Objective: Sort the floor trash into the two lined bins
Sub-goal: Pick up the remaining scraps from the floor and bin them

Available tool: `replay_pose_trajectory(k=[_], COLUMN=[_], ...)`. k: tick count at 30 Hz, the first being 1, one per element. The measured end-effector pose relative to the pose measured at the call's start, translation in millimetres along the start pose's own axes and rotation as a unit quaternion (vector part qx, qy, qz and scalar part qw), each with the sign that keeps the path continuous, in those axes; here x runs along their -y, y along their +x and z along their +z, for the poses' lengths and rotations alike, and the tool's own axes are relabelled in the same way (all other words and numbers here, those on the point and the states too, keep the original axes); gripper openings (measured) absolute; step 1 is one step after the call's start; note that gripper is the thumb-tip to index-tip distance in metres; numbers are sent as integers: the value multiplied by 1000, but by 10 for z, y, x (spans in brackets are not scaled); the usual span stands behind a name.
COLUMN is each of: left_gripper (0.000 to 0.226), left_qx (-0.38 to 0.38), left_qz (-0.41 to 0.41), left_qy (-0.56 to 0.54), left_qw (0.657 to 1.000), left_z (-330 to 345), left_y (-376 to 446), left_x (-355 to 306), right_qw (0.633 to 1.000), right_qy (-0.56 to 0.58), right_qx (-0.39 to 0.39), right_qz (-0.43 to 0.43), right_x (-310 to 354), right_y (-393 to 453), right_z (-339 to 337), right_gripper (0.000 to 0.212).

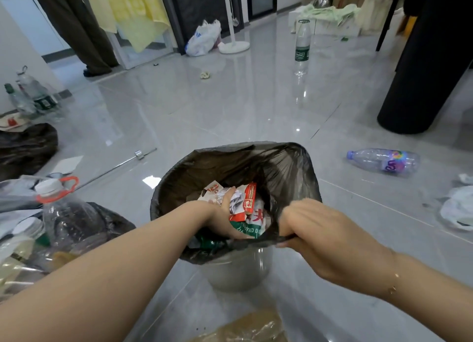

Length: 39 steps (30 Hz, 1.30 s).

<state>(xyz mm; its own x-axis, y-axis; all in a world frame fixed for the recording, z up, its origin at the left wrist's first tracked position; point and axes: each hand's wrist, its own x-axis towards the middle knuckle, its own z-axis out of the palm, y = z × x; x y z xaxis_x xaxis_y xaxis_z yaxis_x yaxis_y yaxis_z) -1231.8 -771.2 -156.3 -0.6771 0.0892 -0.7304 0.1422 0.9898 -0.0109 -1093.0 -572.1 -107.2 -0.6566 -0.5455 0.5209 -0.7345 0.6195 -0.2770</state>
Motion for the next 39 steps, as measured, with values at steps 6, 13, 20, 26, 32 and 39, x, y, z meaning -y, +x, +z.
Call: replay_pose_trajectory(k=[6, 13, 20, 26, 32, 39], left_gripper=[128, 87, 32, 40, 65, 68], left_qx=[-40, -193, -359, -358, -332, -351], left_qz=[48, 133, 163, 173, 153, 129], left_qy=[-31, -65, -259, -82, 22, -48], left_qw=[998, 970, 882, 914, 930, 926], left_z=[21, -57, -297, -308, -220, -405], left_y=[-50, -352, -405, -321, -157, -148], left_x=[-23, 47, 159, 325, 476, 533], right_qw=[999, 993, 963, 947, 921, 854], right_qy=[10, 23, -34, 42, 133, 169], right_qx=[27, -57, 109, 112, -36, -104], right_qz=[23, 97, 243, 298, 365, 481], right_x=[20, 15, -451, -885, -1002, -1160], right_y=[-264, 253, 926, 962, 957, 1152], right_z=[-26, -131, 238, 551, 603, 625], right_gripper=[30, 21, 55, 55, 33, 28])
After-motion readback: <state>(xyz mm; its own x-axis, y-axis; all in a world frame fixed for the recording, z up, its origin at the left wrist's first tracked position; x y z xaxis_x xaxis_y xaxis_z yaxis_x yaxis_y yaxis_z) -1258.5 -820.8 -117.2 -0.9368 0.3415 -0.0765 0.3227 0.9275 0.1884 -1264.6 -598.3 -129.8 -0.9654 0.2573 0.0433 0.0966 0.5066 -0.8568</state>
